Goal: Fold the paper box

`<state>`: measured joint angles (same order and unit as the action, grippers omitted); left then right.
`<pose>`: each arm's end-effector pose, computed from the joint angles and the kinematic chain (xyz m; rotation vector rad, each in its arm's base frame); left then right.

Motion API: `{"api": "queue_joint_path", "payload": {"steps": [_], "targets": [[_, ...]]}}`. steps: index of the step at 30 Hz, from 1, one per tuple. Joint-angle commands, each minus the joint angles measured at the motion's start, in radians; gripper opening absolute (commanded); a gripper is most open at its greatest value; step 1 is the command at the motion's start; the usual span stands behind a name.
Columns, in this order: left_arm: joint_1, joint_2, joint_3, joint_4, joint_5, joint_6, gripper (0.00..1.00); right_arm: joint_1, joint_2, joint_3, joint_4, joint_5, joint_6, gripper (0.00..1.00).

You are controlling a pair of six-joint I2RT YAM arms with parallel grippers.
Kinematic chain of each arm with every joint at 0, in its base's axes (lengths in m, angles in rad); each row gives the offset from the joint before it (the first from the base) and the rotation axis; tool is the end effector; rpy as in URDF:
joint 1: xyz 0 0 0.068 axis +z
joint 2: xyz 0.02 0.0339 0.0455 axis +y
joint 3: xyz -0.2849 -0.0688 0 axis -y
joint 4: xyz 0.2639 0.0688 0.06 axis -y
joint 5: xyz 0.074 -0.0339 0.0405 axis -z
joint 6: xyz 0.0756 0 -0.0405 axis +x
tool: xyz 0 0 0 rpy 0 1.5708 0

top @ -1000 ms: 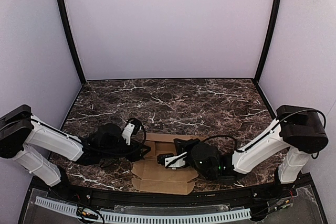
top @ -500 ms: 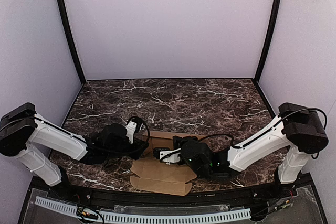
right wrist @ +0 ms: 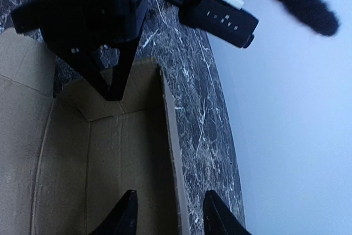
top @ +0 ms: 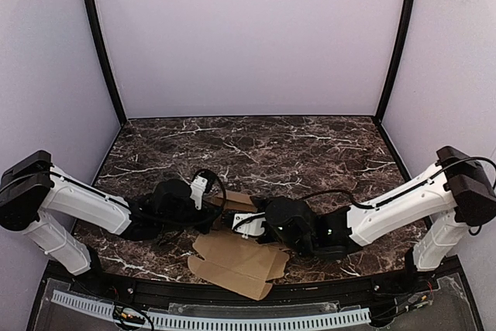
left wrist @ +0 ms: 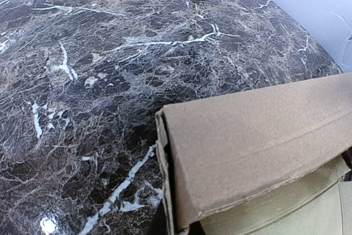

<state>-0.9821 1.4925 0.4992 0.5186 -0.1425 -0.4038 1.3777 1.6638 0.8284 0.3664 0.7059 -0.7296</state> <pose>0.1891 -0.2639 0.1412 0.5150 2.0543 -0.7089 0.1221 0.3688 0.1823 -1.4276 1.3028 -0.2895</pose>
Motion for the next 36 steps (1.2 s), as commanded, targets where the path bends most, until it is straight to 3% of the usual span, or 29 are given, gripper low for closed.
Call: {"api": "queue_joint_path", "payload": {"steps": [1,5,11,18,25,28,33,36], "targets": [[-0.008,-0.011,0.028,-0.009,0.015,0.037,0.0,0.009,-0.12,0.014,-0.09,-0.15,0.16,0.48],[-0.007,-0.011,0.045,-0.024,0.001,0.068,0.0,0.003,-0.221,-0.005,-0.125,-0.229,0.212,0.58],[-0.008,-0.011,0.076,-0.034,-0.002,0.153,0.0,-0.028,-0.37,-0.002,-0.222,-0.334,0.323,0.63],[-0.008,0.022,0.066,0.123,0.095,0.335,0.01,-0.149,-0.476,0.019,-0.337,-0.453,0.494,0.63],[-0.008,0.115,0.066,0.31,0.26,0.463,0.0,-0.272,-0.418,0.071,-0.413,-0.588,0.686,0.58],[-0.008,0.152,0.093,0.319,0.3,0.485,0.0,-0.343,-0.38,0.089,-0.418,-0.696,0.766,0.44],[-0.008,0.21,0.117,0.37,0.347,0.489,0.0,-0.381,-0.326,0.086,-0.372,-0.809,0.825,0.0],[-0.007,0.239,0.104,0.428,0.349,0.49,0.0,-0.385,-0.287,0.077,-0.302,-0.849,0.862,0.0]]}}
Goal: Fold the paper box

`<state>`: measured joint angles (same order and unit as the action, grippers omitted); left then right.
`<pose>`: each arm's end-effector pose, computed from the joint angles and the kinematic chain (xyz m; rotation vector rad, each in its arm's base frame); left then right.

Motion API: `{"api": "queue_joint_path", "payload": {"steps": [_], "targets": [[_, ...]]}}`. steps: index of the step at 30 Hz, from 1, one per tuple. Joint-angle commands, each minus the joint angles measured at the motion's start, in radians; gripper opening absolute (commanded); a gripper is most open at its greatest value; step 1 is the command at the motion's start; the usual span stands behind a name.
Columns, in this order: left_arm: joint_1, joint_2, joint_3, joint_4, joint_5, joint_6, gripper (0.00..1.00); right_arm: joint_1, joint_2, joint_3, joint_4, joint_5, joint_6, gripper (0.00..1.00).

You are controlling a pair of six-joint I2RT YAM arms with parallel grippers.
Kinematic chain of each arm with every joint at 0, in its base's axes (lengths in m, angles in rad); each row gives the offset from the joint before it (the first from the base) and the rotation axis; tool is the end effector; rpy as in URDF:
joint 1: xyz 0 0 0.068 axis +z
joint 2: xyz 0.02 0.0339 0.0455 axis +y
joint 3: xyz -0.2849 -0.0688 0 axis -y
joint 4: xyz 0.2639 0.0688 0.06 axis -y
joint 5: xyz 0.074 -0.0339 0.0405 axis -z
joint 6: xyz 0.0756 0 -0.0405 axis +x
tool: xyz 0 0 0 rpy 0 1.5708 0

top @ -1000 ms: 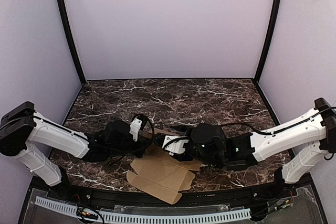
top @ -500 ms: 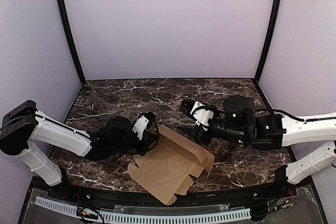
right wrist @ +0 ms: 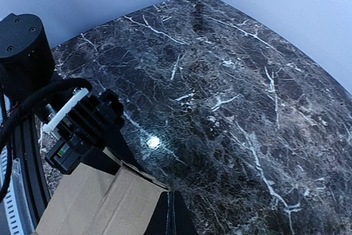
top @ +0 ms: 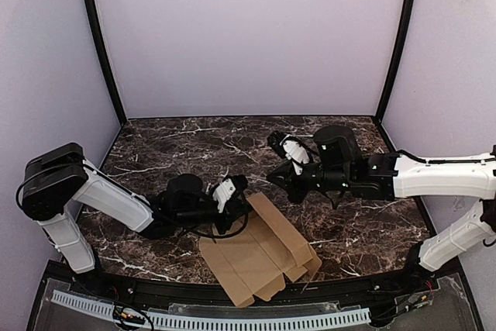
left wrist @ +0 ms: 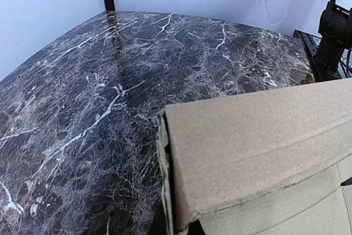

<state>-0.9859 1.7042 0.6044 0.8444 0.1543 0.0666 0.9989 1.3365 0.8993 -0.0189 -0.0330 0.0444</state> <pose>0.1973 -0.3191 0.1504 1.0483 1.5796 -0.7796 0.1887 0.2979 0.2674 -0.9822 1.8524 0.6812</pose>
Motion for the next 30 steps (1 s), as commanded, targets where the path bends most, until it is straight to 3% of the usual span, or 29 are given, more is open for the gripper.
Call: {"api": "queue_joint_path", "payload": {"steps": [1,18,26,30], "targets": [[-0.004,0.032,0.0,0.115,0.052,0.02,0.0,-0.006,0.054,0.002,0.102,-0.114,0.099,0.0],[-0.004,0.15,-0.005,0.215,0.03,-0.008,0.0,-0.002,0.22,-0.093,0.34,-0.111,0.235,0.0],[-0.004,0.189,-0.006,0.232,0.021,-0.032,0.01,0.033,0.286,-0.11,0.362,-0.059,0.253,0.0],[-0.004,0.199,-0.004,0.23,0.02,-0.042,0.05,0.045,0.299,-0.123,0.373,-0.027,0.262,0.0]]}}
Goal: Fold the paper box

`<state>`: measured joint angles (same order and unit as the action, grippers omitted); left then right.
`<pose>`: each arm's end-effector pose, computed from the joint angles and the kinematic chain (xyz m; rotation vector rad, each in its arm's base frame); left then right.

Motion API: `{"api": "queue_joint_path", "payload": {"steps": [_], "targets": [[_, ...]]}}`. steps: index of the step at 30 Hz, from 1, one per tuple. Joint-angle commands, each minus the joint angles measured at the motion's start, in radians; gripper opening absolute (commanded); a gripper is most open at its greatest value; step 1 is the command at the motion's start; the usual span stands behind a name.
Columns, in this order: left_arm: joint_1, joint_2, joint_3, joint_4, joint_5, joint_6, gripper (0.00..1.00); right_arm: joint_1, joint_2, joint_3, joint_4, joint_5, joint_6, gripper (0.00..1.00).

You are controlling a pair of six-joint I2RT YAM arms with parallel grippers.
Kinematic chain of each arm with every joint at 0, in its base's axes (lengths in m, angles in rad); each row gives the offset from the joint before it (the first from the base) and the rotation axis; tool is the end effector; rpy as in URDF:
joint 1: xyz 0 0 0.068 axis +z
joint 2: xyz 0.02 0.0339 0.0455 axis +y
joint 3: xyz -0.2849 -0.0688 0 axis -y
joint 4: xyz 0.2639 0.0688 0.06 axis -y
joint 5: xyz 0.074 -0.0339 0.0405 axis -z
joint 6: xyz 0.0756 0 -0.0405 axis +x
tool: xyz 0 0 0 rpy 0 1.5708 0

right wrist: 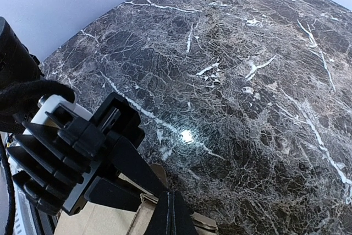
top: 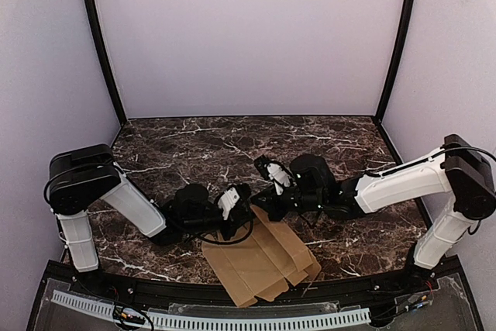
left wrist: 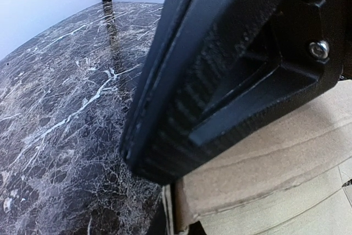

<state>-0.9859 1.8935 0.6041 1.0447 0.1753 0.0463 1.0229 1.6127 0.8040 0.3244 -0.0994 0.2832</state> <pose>0.2017 -0.3285 0.1109 1.0433 1.5764 -0.8146 0.1965 0.3365 0.1792 -0.8486 2.0079 0.8855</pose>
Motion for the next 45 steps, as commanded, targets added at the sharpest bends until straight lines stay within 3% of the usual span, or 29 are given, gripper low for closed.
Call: {"api": "queue_joint_path", "payload": {"steps": [1,19,31,45], "targets": [[-0.004,0.01,-0.005,0.028,-0.001,-0.023,0.07,0.025,0.026,-0.029,0.027,0.05,0.026,0.0],[-0.006,0.046,-0.024,0.063,-0.004,-0.089,0.19,0.064,0.07,-0.039,0.036,0.126,0.081,0.0],[-0.021,0.108,0.012,0.162,-0.073,-0.126,0.2,0.069,0.074,-0.05,0.06,0.104,0.097,0.0],[-0.021,0.179,0.056,0.254,-0.03,-0.133,0.17,0.071,0.052,-0.075,0.082,0.092,0.125,0.0]]}}
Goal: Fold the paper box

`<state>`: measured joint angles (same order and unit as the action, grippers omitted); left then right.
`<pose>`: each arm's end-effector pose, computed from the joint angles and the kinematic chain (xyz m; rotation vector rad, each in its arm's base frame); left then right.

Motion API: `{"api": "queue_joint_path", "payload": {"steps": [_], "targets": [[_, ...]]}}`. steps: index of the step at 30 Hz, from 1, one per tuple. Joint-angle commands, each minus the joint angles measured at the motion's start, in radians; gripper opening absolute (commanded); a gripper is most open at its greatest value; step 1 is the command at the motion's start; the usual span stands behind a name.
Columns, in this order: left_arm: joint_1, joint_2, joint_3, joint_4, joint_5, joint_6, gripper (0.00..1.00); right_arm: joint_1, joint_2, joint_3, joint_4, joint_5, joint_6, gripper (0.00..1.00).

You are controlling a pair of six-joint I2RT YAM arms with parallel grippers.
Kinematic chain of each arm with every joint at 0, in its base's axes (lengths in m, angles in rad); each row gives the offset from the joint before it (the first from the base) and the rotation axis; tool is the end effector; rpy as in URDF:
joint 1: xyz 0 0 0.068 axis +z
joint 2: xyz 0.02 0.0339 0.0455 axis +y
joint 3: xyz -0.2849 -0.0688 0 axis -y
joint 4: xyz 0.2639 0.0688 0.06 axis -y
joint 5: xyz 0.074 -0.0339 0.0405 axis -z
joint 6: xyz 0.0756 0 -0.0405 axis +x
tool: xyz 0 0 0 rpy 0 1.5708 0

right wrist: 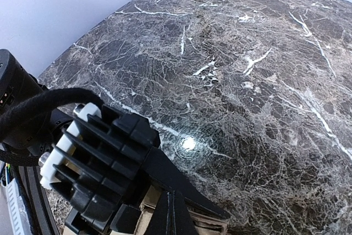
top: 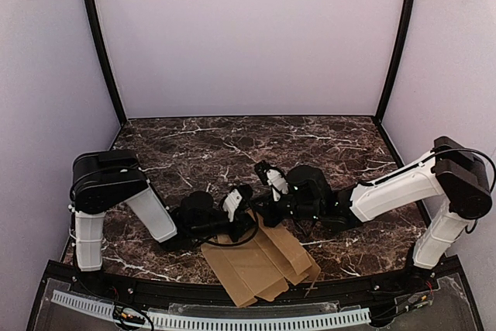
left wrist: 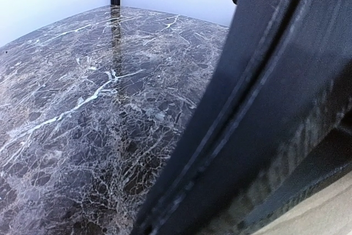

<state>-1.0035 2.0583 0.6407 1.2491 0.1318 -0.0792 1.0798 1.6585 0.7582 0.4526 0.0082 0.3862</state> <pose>0.2065 -0.3426 0.0886 0.9040 1.5869 -0.8964 0.1848 0.3443 0.1631 -0.7233 2.0175 0.8956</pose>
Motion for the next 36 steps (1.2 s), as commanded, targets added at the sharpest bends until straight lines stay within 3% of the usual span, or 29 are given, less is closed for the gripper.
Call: {"api": "queue_joint_path", "payload": {"steps": [1,5,17,21,24,36], "targets": [[-0.003,0.016,0.025,0.046,0.018,-0.008,0.16,0.014,0.007,-0.03,-0.047,-0.027,0.023,0.0],[-0.003,0.025,0.032,0.041,0.03,-0.007,0.01,0.014,0.003,-0.029,-0.052,-0.024,0.022,0.0],[-0.006,0.018,0.014,0.057,0.004,-0.008,0.0,0.016,-0.004,-0.037,-0.055,-0.012,0.036,0.0],[-0.006,0.011,0.015,0.041,0.004,-0.007,0.13,0.017,-0.005,-0.039,-0.058,-0.011,0.039,0.0],[-0.008,0.005,0.0,0.05,-0.004,-0.005,0.17,0.016,-0.003,-0.036,-0.063,-0.012,0.037,0.0],[-0.01,-0.042,-0.066,0.057,-0.035,0.003,0.18,0.018,-0.005,-0.026,-0.072,0.012,0.035,0.0]]}}
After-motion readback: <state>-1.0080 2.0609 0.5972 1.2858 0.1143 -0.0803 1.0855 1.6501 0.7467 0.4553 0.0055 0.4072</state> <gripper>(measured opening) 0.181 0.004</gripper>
